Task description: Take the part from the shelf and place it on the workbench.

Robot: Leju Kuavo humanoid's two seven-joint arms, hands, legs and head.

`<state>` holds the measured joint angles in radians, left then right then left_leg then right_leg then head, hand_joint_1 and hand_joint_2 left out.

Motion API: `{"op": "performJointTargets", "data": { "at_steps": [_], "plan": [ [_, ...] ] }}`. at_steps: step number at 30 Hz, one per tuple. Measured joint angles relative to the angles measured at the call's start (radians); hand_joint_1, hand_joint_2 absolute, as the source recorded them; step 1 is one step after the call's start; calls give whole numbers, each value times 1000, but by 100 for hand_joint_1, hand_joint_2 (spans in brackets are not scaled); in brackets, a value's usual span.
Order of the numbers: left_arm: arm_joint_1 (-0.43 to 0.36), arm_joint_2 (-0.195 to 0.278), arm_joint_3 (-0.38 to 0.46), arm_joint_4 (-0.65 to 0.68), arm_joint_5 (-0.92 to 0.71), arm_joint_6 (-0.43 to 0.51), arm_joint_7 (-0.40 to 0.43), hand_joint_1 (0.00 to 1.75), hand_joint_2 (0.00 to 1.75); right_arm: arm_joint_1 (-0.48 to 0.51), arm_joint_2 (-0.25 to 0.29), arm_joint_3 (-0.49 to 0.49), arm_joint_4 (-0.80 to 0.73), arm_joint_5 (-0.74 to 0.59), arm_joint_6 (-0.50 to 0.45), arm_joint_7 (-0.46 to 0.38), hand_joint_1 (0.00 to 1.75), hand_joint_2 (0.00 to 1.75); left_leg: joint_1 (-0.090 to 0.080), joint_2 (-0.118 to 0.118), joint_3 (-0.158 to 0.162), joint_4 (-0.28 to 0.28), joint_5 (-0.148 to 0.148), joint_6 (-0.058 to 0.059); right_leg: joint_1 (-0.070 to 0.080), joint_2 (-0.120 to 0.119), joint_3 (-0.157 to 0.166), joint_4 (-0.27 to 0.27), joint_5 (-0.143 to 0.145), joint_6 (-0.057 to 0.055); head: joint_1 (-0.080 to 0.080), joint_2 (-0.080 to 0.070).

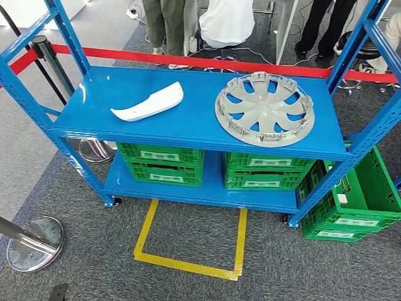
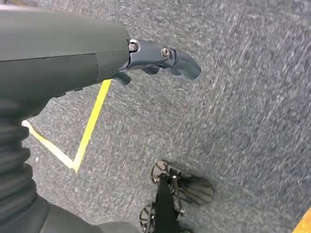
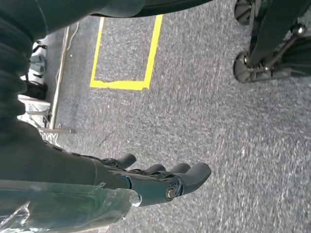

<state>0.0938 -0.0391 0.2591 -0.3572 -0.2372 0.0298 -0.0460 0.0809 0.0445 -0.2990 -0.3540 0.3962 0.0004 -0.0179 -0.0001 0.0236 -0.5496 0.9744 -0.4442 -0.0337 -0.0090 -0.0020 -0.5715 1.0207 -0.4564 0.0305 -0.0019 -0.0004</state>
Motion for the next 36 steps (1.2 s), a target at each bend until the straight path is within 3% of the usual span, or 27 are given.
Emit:
{"op": "performJointTargets", "data": {
  "at_steps": [5, 6, 9, 10, 13, 17, 21, 27, 36],
  "plan": [
    [-18, -13, 86, 14, -67, 9, -15, 0, 175, -20, 16, -105, 17, 114, 1, -4, 0, 175, 0, 0, 0, 0, 0, 0, 0, 0, 0, 0, 0, 0, 0, 0],
    [-21, -15, 102, 16, -80, 11, -18, 0, 131, -23, 19, -124, 20, 136, 1, -5, 0, 175, 0, 0, 0, 0, 0, 0, 0, 0, 0, 0, 0, 0, 0, 0],
    [-31, -23, 150, 25, -122, 16, -27, 0, 0, -35, 28, -184, 29, 204, 1, -10, 0, 44, 0, 0, 0, 0, 0, 0, 0, 0, 0, 0, 0, 0, 0, 0],
    [-35, -26, 167, 28, -136, 17, -31, 0, 0, -39, 31, -207, 33, 227, 1, -12, 0, 0, 0, 0, 0, 0, 0, 0, 0, 0, 0, 0, 0, 0, 0, 0],
    [-47, -35, 219, 37, -179, 19, -44, 0, 0, -50, 40, -272, 44, 293, 1, -19, 0, 0, 0, 0, 0, 0, 0, 0, 0, 0, 0, 0, 0, 0, 0, 0],
    [-65, -44, 289, 49, -230, 24, -75, 0, 175, -66, 51, -355, 58, 379, -1, -26, 0, 175, 0, 0, 0, 0, 0, 0, 0, 0, 0, 0, 0, 0, 0, 0],
    [-91, -48, 360, 55, -268, 25, -137, 0, 0, -79, 63, -436, 72, 459, -6, -32, 0, 175, 0, 0, 0, 0, 0, 0, 0, 0, 0, 0, 0, 0, 0, 0],
    [-140, -60, 435, 32, -281, -2, -276, 0, 0, -96, 75, -539, 91, 567, -15, -35, 0, 175, 0, 0, 0, 0, 0, 0, 0, 0, 0, 0, 0, 0, 0, 0],
    [-143, -90, 408, -178, -183, -22, -420, 0, 0, -113, 79, -628, 109, 674, -19, -57, 0, 175, 0, 0, 0, 0, 1, 0, 0, 0, 0, 0, 1, 0, 0, 0]
  ]
}}
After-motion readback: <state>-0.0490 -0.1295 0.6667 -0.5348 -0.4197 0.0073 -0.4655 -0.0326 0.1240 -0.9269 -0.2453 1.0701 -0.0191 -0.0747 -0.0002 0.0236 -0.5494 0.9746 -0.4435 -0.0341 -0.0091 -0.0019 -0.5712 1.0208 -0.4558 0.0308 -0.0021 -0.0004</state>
